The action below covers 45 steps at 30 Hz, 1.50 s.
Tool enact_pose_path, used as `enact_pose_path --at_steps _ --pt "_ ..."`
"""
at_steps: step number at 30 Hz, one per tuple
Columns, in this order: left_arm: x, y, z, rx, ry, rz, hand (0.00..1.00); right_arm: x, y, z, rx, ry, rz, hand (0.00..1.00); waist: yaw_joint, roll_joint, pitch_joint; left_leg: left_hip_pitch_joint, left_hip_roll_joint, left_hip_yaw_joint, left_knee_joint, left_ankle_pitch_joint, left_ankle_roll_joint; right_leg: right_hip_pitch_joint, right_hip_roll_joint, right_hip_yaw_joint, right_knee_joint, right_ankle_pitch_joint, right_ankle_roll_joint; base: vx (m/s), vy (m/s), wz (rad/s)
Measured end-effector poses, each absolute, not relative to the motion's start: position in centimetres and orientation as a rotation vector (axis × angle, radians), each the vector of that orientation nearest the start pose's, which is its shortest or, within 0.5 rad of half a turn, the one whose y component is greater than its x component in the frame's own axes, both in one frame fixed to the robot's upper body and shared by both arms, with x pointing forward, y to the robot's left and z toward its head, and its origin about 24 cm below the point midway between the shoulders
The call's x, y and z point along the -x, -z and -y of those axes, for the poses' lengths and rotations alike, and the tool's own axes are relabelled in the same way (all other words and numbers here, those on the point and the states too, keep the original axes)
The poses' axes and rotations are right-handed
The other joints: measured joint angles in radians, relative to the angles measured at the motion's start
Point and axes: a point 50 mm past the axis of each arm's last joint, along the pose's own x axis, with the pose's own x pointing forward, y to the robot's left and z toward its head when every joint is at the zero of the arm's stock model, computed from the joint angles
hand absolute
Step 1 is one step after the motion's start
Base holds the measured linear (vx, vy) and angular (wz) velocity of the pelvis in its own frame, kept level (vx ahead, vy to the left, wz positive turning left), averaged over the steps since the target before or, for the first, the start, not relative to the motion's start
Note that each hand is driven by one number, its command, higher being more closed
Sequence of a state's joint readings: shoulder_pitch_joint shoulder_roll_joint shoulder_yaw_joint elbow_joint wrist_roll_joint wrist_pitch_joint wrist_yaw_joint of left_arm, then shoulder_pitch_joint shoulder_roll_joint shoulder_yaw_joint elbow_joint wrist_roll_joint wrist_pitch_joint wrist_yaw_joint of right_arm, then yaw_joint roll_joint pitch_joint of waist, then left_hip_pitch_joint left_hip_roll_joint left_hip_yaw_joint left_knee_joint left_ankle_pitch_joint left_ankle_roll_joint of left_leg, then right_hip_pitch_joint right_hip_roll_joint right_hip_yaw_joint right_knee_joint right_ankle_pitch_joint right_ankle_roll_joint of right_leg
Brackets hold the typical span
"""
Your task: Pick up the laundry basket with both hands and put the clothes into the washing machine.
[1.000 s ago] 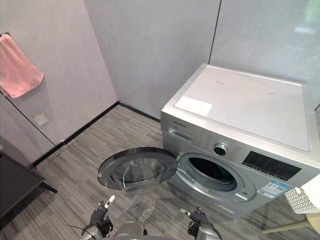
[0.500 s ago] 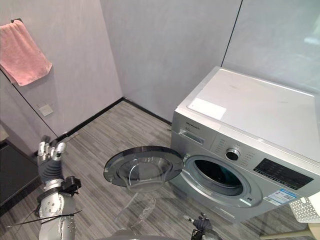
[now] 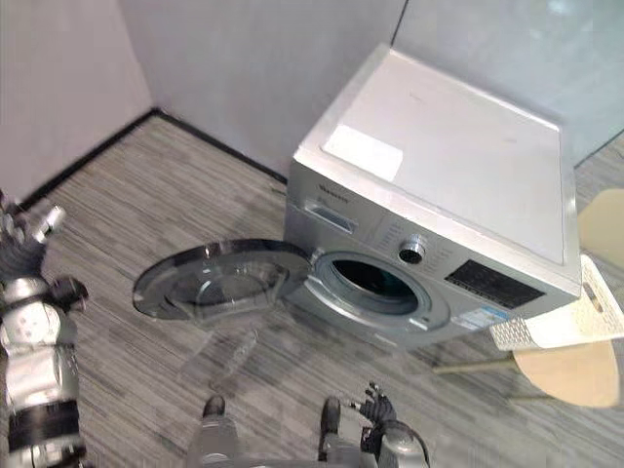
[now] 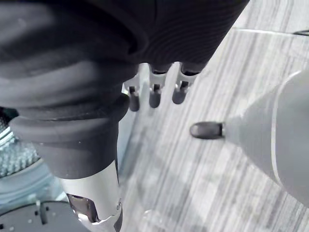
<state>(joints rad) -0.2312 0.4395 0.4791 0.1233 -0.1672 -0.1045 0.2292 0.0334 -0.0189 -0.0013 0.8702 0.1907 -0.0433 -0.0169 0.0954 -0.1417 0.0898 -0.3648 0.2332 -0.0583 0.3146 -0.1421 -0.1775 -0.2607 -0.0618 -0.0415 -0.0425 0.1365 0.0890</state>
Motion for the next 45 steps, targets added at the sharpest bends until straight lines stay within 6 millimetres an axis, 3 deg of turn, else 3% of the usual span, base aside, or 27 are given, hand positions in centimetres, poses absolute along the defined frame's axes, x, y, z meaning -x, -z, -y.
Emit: enact_pose_path --at_steps 4,10,16,19,22,24,26,29,31,32,33,34,35,36,37,38,40,41,42,43,44,45 --pt "-30.1 -18.9 -34.0 -0.068 -0.651 0.441 0.00 -18.2 12.0 16.2 -0.149 0.113 -0.738 0.00 0.001 -0.027 0.064 -0.068 0.029 0.021 0.019 0.009 -0.015 -0.060 0.027 0.030 -0.041 0.051 -0.011 -0.05 -0.060 -0.27" --pt "-36.0 -22.0 -31.1 0.024 -0.513 0.382 0.00 -20.0 10.7 16.8 -0.166 0.127 -0.665 0.00 -0.006 -0.090 0.159 -0.135 0.060 0.041 0.051 0.013 -0.023 -0.132 0.058 0.067 -0.055 0.097 -0.012 -0.06 -0.055 -0.23" --pt "-37.5 -22.8 -30.4 0.033 -0.478 0.361 0.00 -20.4 10.6 16.9 -0.179 0.134 -0.657 0.00 0.001 -0.109 0.220 -0.146 0.058 0.062 0.064 0.013 -0.023 -0.156 0.057 0.099 -0.055 0.119 -0.009 -0.09 -0.014 -0.13" --pt "-37.6 -21.2 -30.4 0.041 -0.483 0.306 0.00 -20.6 10.8 16.9 -0.172 0.134 -0.674 0.00 0.000 -0.115 0.236 -0.124 0.028 0.060 0.045 0.009 -0.021 -0.148 0.034 0.110 -0.055 0.123 -0.001 -0.12 0.026 0.01" --pt "-37.4 -17.4 -29.8 0.057 -0.477 0.224 0.00 -20.3 11.3 17.0 -0.169 0.140 -0.706 0.00 0.001 -0.113 0.237 -0.093 -0.012 0.060 0.028 0.007 -0.020 -0.138 0.003 0.133 -0.055 0.117 0.025 -0.11 0.053 -0.02" --pt "-37.5 -15.5 -28.2 0.062 -0.441 0.192 0.00 -20.0 11.6 17.3 -0.170 0.156 -0.729 0.00 0.003 -0.107 0.236 -0.074 -0.041 0.056 0.011 0.012 -0.012 -0.127 -0.022 0.134 -0.055 0.116 0.033 -0.10 0.057 0.13" --pt "-37.1 -11.9 -25.4 0.048 -0.367 0.113 0.00 -20.0 11.7 17.9 -0.197 0.217 -0.734 0.00 0.004 -0.083 0.226 -0.060 -0.074 0.050 0.003 0.013 -0.009 -0.124 -0.053 0.131 -0.026 0.096 0.060 -0.08 0.075 0.21" --pt "-36.4 -8.3 -21.8 -0.027 -0.244 0.024 0.00 -19.8 11.8 18.5 -0.249 0.285 -0.731 0.00 0.004 -0.055 0.211 -0.047 -0.111 0.041 0.003 0.020 0.015 -0.110 -0.087 0.129 -0.016 0.083 0.089 -0.05 0.092 0.19" --pt "-35.5 -5.3 -17.7 -0.140 -0.086 -0.053 0.00 -19.7 11.8 18.5 -0.270 0.318 -0.732 0.00 0.004 -0.033 0.197 -0.041 -0.141 0.043 -0.009 0.023 0.030 -0.110 -0.119 0.129 -0.008 0.022 0.166 -0.05 0.113 0.13" --pt "-35.3 -4.7 -16.8 -0.164 -0.045 -0.067 0.00 -19.7 11.8 18.3 -0.283 0.324 -0.730 0.00 0.004 -0.023 0.191 -0.036 -0.148 0.044 -0.022 0.028 0.040 -0.110 -0.127 0.128 -0.011 -0.001 0.180 -0.04 0.093 -0.05" --pt "-34.7 -3.6 -15.0 -0.220 0.034 -0.095 0.00 -19.9 11.8 17.8 -0.304 0.324 -0.726 0.00 0.004 -0.008 0.185 -0.016 -0.139 0.047 -0.075 0.046 0.067 -0.111 -0.130 0.127 -0.014 -0.070 0.175 -0.03 0.009 -0.17" --pt "-34.2 -2.6 -13.7 -0.244 0.084 -0.124 0.00 -20.0 11.7 17.5 -0.316 0.322 -0.727 0.00 0.003 0.012 0.178 -0.002 -0.123 0.061 -0.120 0.068 0.077 -0.121 -0.109 0.121 0.030 -0.043 0.146 -0.02 0.038 0.01" --pt "-33.5 -0.9 -12.0 -0.291 0.166 -0.200 0.00 -19.6 12.0 17.2 -0.339 0.333 -0.740 0.00 -0.010 0.004 0.167 0.012 -0.154 0.065 -0.152 0.078 0.063 -0.117 -0.098 0.122 0.094 -0.031 0.131 0.01 0.015 0.19" --pt "-32.9 0.1 -10.8 -0.312 0.224 -0.238 0.00 -19.3 12.1 17.2 -0.355 0.347 -0.744 0.00 -0.018 -0.004 0.161 0.013 -0.169 0.068 -0.158 0.092 0.062 -0.115 -0.100 0.151 0.083 -0.012 0.089 0.00 0.051 -0.01" --pt "-32.3 1.0 -9.5 -0.306 0.263 -0.271 0.00 -19.6 11.9 17.2 -0.366 0.353 -0.729 0.00 -0.020 -0.009 0.158 0.020 -0.175 0.092 -0.170 0.102 0.073 -0.127 -0.107 0.170 0.077 -0.019 0.101 -0.01 0.032 -0.29" --pt "-32.3 1.0 -9.0 -0.299 0.265 -0.275 0.00 -19.7 11.8 17.3 -0.368 0.355 -0.724 0.00 -0.025 -0.009 0.158 0.023 -0.179 0.104 -0.176 0.105 0.077 -0.132 -0.110 0.185 0.069 -0.021 0.104 -0.03 0.047 -0.70" --pt "-32.7 0.7 -7.6 -0.320 0.296 -0.294 0.00 -19.7 11.8 17.4 -0.368 0.358 -0.720 0.00 -0.029 -0.013 0.154 0.045 -0.182 0.166 -0.217 0.107 0.081 -0.147 -0.117 0.232 0.030 -0.073 0.162 -0.01 0.022 -0.92" --pt "-33.3 0.2 -7.2 -0.336 0.286 -0.310 0.00 -20.4 11.3 17.3 -0.374 0.349 -0.699 0.00 -0.030 0.001 0.147 0.069 -0.142 0.225 -0.268 0.137 0.096 -0.180 -0.081 0.241 0.070 -0.067 0.133 0.01 -0.040 -1.24" --pt "-33.8 -0.3 -7.0 -0.349 0.277 -0.315 0.00 -20.3 11.3 17.2 -0.382 0.349 -0.697 0.00 -0.048 -0.004 0.140 0.073 -0.134 0.263 -0.273 0.149 0.087 -0.200 -0.051 0.243 0.127 -0.019 0.104 0.04 -0.054 -1.17" --pt "-34.3 -0.8 -6.5 -0.364 0.274 -0.322 0.00 -20.1 11.2 17.6 -0.392 0.364 -0.688 0.00 -0.075 -0.025 0.128 0.075 -0.150 0.315 -0.257 0.158 0.086 -0.180 -0.051 0.270 0.105 -0.006 0.067 0.04 -0.035 -0.83" --pt "-34.6 -1.3 -6.1 -0.370 0.280 -0.314 0.00 -20.3 11.0 17.9 -0.400 0.376 -0.674 0.00 -0.081 -0.027 0.127 0.076 -0.145 0.342 -0.244 0.157 0.088 -0.182 -0.048 0.295 0.088 0.006 0.096 0.05 -0.021 -0.97" --pt "-35.2 -2.7 -4.9 -0.346 0.296 -0.280 0.00 -20.6 10.4 18.6 -0.413 0.403 -0.634 0.00 -0.100 -0.035 0.122 0.077 -0.133 0.390 -0.221 0.138 0.105 -0.182 -0.049 0.333 0.051 0.010 0.101 0.05 -0.031 -1.17"
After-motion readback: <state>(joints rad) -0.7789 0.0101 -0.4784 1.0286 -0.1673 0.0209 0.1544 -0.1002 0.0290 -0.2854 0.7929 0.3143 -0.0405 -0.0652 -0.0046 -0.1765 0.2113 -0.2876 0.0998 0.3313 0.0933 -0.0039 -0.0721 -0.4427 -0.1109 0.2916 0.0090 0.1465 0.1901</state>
